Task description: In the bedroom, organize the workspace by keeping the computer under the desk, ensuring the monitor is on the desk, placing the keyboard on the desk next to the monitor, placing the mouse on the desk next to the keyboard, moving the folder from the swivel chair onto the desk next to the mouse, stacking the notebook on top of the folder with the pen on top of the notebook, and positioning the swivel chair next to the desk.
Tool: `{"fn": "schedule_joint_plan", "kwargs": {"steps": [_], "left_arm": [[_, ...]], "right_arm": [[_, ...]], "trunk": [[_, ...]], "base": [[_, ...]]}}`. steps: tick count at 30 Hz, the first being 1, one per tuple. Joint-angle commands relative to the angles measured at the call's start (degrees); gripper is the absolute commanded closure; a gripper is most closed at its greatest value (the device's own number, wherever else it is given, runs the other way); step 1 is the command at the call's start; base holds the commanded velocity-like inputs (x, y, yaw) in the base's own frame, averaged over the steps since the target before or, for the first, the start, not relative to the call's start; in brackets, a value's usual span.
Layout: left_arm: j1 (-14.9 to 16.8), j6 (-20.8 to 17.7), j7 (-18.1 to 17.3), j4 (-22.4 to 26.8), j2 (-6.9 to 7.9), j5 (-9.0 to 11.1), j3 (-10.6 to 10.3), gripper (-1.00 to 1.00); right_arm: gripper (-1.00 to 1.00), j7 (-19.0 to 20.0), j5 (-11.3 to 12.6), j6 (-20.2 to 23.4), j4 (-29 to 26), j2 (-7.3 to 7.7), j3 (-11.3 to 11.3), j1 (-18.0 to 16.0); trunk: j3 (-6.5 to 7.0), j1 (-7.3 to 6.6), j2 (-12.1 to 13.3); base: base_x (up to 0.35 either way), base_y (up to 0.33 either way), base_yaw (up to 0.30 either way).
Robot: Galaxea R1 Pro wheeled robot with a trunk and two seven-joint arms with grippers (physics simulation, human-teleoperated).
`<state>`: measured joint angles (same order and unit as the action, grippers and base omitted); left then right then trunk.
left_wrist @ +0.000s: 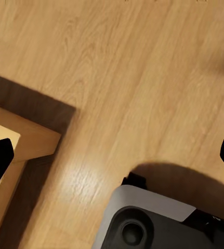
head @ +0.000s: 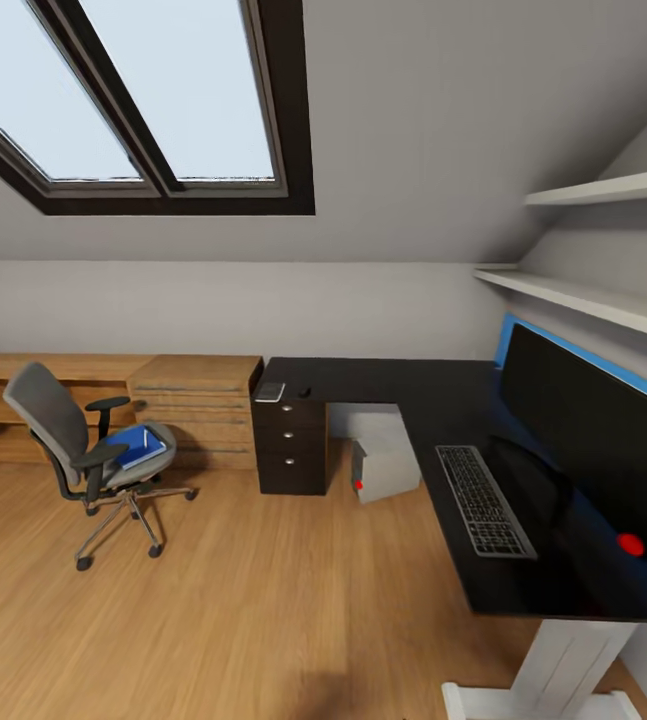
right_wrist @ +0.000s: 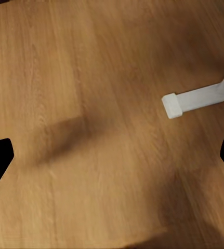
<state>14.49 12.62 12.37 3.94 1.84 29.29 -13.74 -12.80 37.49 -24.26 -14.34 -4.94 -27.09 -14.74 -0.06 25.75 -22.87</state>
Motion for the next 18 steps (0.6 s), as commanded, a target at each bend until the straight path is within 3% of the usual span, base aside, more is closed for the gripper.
{"fn": "schedule_joint_plan", "kwargs": {"steps": [1, 18], "left_arm": [[0.0, 0.1, 0.2, 0.0, 0.01, 0.4, -0.5, -1.00], [0.0, 0.1, 0.2, 0.0, 0.01, 0.4, -0.5, -1.00]], "right_arm": [[-1.00, -0.4, 0.3, -0.2, 0.0, 0.01, -0.5, 0.0], [-1.00, -0.4, 0.3, -0.2, 0.1, 0.01, -0.5, 0.0]], "trunk": [[-0.02, 0.03, -0.1], [-0.02, 0.03, -0.1]], "base": [[0.214, 0.136, 0.000], [0.265, 0.166, 0.003]]}}
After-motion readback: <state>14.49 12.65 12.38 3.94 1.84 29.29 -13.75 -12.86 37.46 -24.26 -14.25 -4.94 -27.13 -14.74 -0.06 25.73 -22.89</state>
